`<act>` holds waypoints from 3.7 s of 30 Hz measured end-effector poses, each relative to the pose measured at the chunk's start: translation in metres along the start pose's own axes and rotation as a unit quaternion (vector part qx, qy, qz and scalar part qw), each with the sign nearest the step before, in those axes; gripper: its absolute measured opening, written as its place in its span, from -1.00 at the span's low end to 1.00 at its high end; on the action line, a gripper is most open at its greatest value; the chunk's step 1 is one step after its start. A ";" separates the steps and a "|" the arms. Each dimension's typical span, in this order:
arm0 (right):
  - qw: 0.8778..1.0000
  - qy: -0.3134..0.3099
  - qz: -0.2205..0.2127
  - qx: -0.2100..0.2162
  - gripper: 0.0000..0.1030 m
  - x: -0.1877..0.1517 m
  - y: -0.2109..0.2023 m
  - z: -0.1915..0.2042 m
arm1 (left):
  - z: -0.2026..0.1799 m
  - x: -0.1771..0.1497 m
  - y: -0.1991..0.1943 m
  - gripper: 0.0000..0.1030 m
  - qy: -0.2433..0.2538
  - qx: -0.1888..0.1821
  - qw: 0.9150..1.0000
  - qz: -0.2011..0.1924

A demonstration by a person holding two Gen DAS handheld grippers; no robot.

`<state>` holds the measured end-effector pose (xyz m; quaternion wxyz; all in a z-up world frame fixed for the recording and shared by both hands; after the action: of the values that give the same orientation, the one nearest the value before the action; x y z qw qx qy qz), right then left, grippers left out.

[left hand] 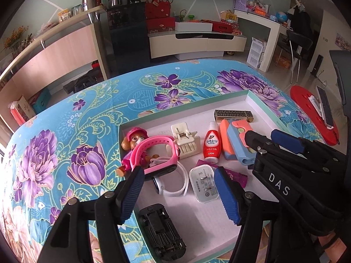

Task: Organize rigid objects

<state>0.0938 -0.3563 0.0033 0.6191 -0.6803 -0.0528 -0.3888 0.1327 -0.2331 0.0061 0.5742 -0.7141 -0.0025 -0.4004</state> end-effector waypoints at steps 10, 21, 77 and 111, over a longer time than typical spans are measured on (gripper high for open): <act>1.000 0.011 -0.016 0.002 -0.14 0.005 -0.009 -0.004 | 0.035 0.004 -0.009 0.40 -0.053 0.023 0.998 -0.010; 1.000 -0.018 0.003 0.012 0.01 0.000 0.002 0.014 | 0.090 -0.002 -0.004 0.99 -0.146 0.079 0.986 -0.011; 0.997 -0.074 0.011 0.019 0.92 -0.024 -0.012 0.045 | 0.128 -0.054 -0.013 1.00 -0.226 0.107 0.968 0.028; 0.990 -0.135 0.013 0.043 0.92 -0.103 -0.076 0.064 | 0.116 -0.152 -0.079 1.00 -0.210 0.128 0.968 0.045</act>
<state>0.0100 -0.2408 0.0077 0.6399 -0.7002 -0.1434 -0.2823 0.0586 -0.0415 -0.0185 0.6646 -0.7022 -0.1423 -0.2118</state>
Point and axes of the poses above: each gripper's, at about its wrist camera, not at the fingertips, and y roughly the way its jaws point, z to its left, x to its top, the point moved 2 cm from there along y, roughly the way its jaws point, and after that the axes turned 2 degrees about z, right-handed, at the moved point
